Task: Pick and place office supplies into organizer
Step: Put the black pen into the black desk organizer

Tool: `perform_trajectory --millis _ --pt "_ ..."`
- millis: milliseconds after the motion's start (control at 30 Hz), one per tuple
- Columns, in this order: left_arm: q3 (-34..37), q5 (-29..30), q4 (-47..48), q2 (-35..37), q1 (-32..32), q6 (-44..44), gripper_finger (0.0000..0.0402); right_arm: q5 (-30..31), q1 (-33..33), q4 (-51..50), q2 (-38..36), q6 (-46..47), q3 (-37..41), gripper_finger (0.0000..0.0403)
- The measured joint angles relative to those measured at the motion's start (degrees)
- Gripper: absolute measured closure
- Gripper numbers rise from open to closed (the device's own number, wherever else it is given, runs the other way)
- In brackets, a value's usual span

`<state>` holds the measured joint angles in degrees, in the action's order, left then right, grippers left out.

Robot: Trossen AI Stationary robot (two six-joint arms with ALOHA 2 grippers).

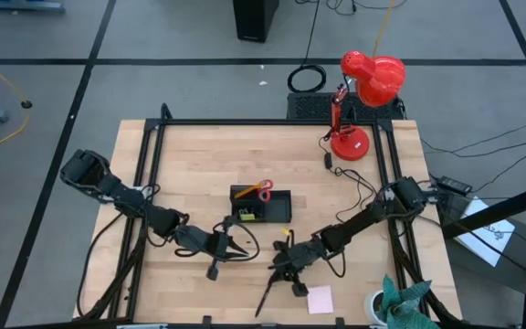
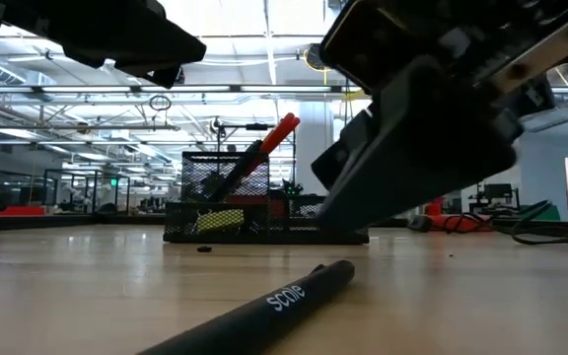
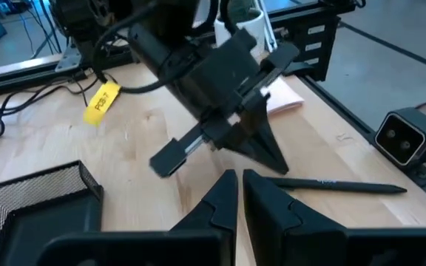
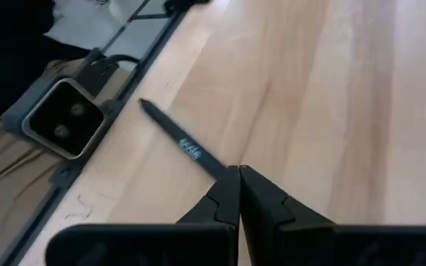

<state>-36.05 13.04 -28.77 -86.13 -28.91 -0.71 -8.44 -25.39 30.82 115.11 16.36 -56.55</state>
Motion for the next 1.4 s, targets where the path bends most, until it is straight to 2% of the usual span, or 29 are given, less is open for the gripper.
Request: perform_trajectory --millis 333,467,667,800,1100,1400 --pt "0.00 -0.04 1.72 0.02 0.00 1.18 0.0396 -2.36 -4.35 -0.68 1.83 2.48 -0.46 0.0403" --pt "0.00 -0.09 0.05 0.00 0.80 -0.91 0.0397 -2.34 -4.71 -0.26 5.63 2.51 -4.28 0.0403" --pt "-0.04 -0.04 -2.41 0.00 2.11 0.52 0.0375 -1.92 -3.00 0.56 12.52 -0.88 -11.39 0.0403" --pt "-0.04 -0.04 -1.82 0.02 2.10 1.89 0.0370 -2.08 -0.98 -0.07 15.10 -1.97 -13.02 0.0403" --pt "-0.04 -0.50 0.30 0.00 1.79 3.12 0.0369 -3.87 5.00 -2.10 15.15 -2.72 -12.92 0.0403" --pt "-0.04 -1.03 1.61 0.02 1.78 11.15 0.0369 -4.12 7.07 -2.19 12.99 -3.63 -13.14 0.0403"
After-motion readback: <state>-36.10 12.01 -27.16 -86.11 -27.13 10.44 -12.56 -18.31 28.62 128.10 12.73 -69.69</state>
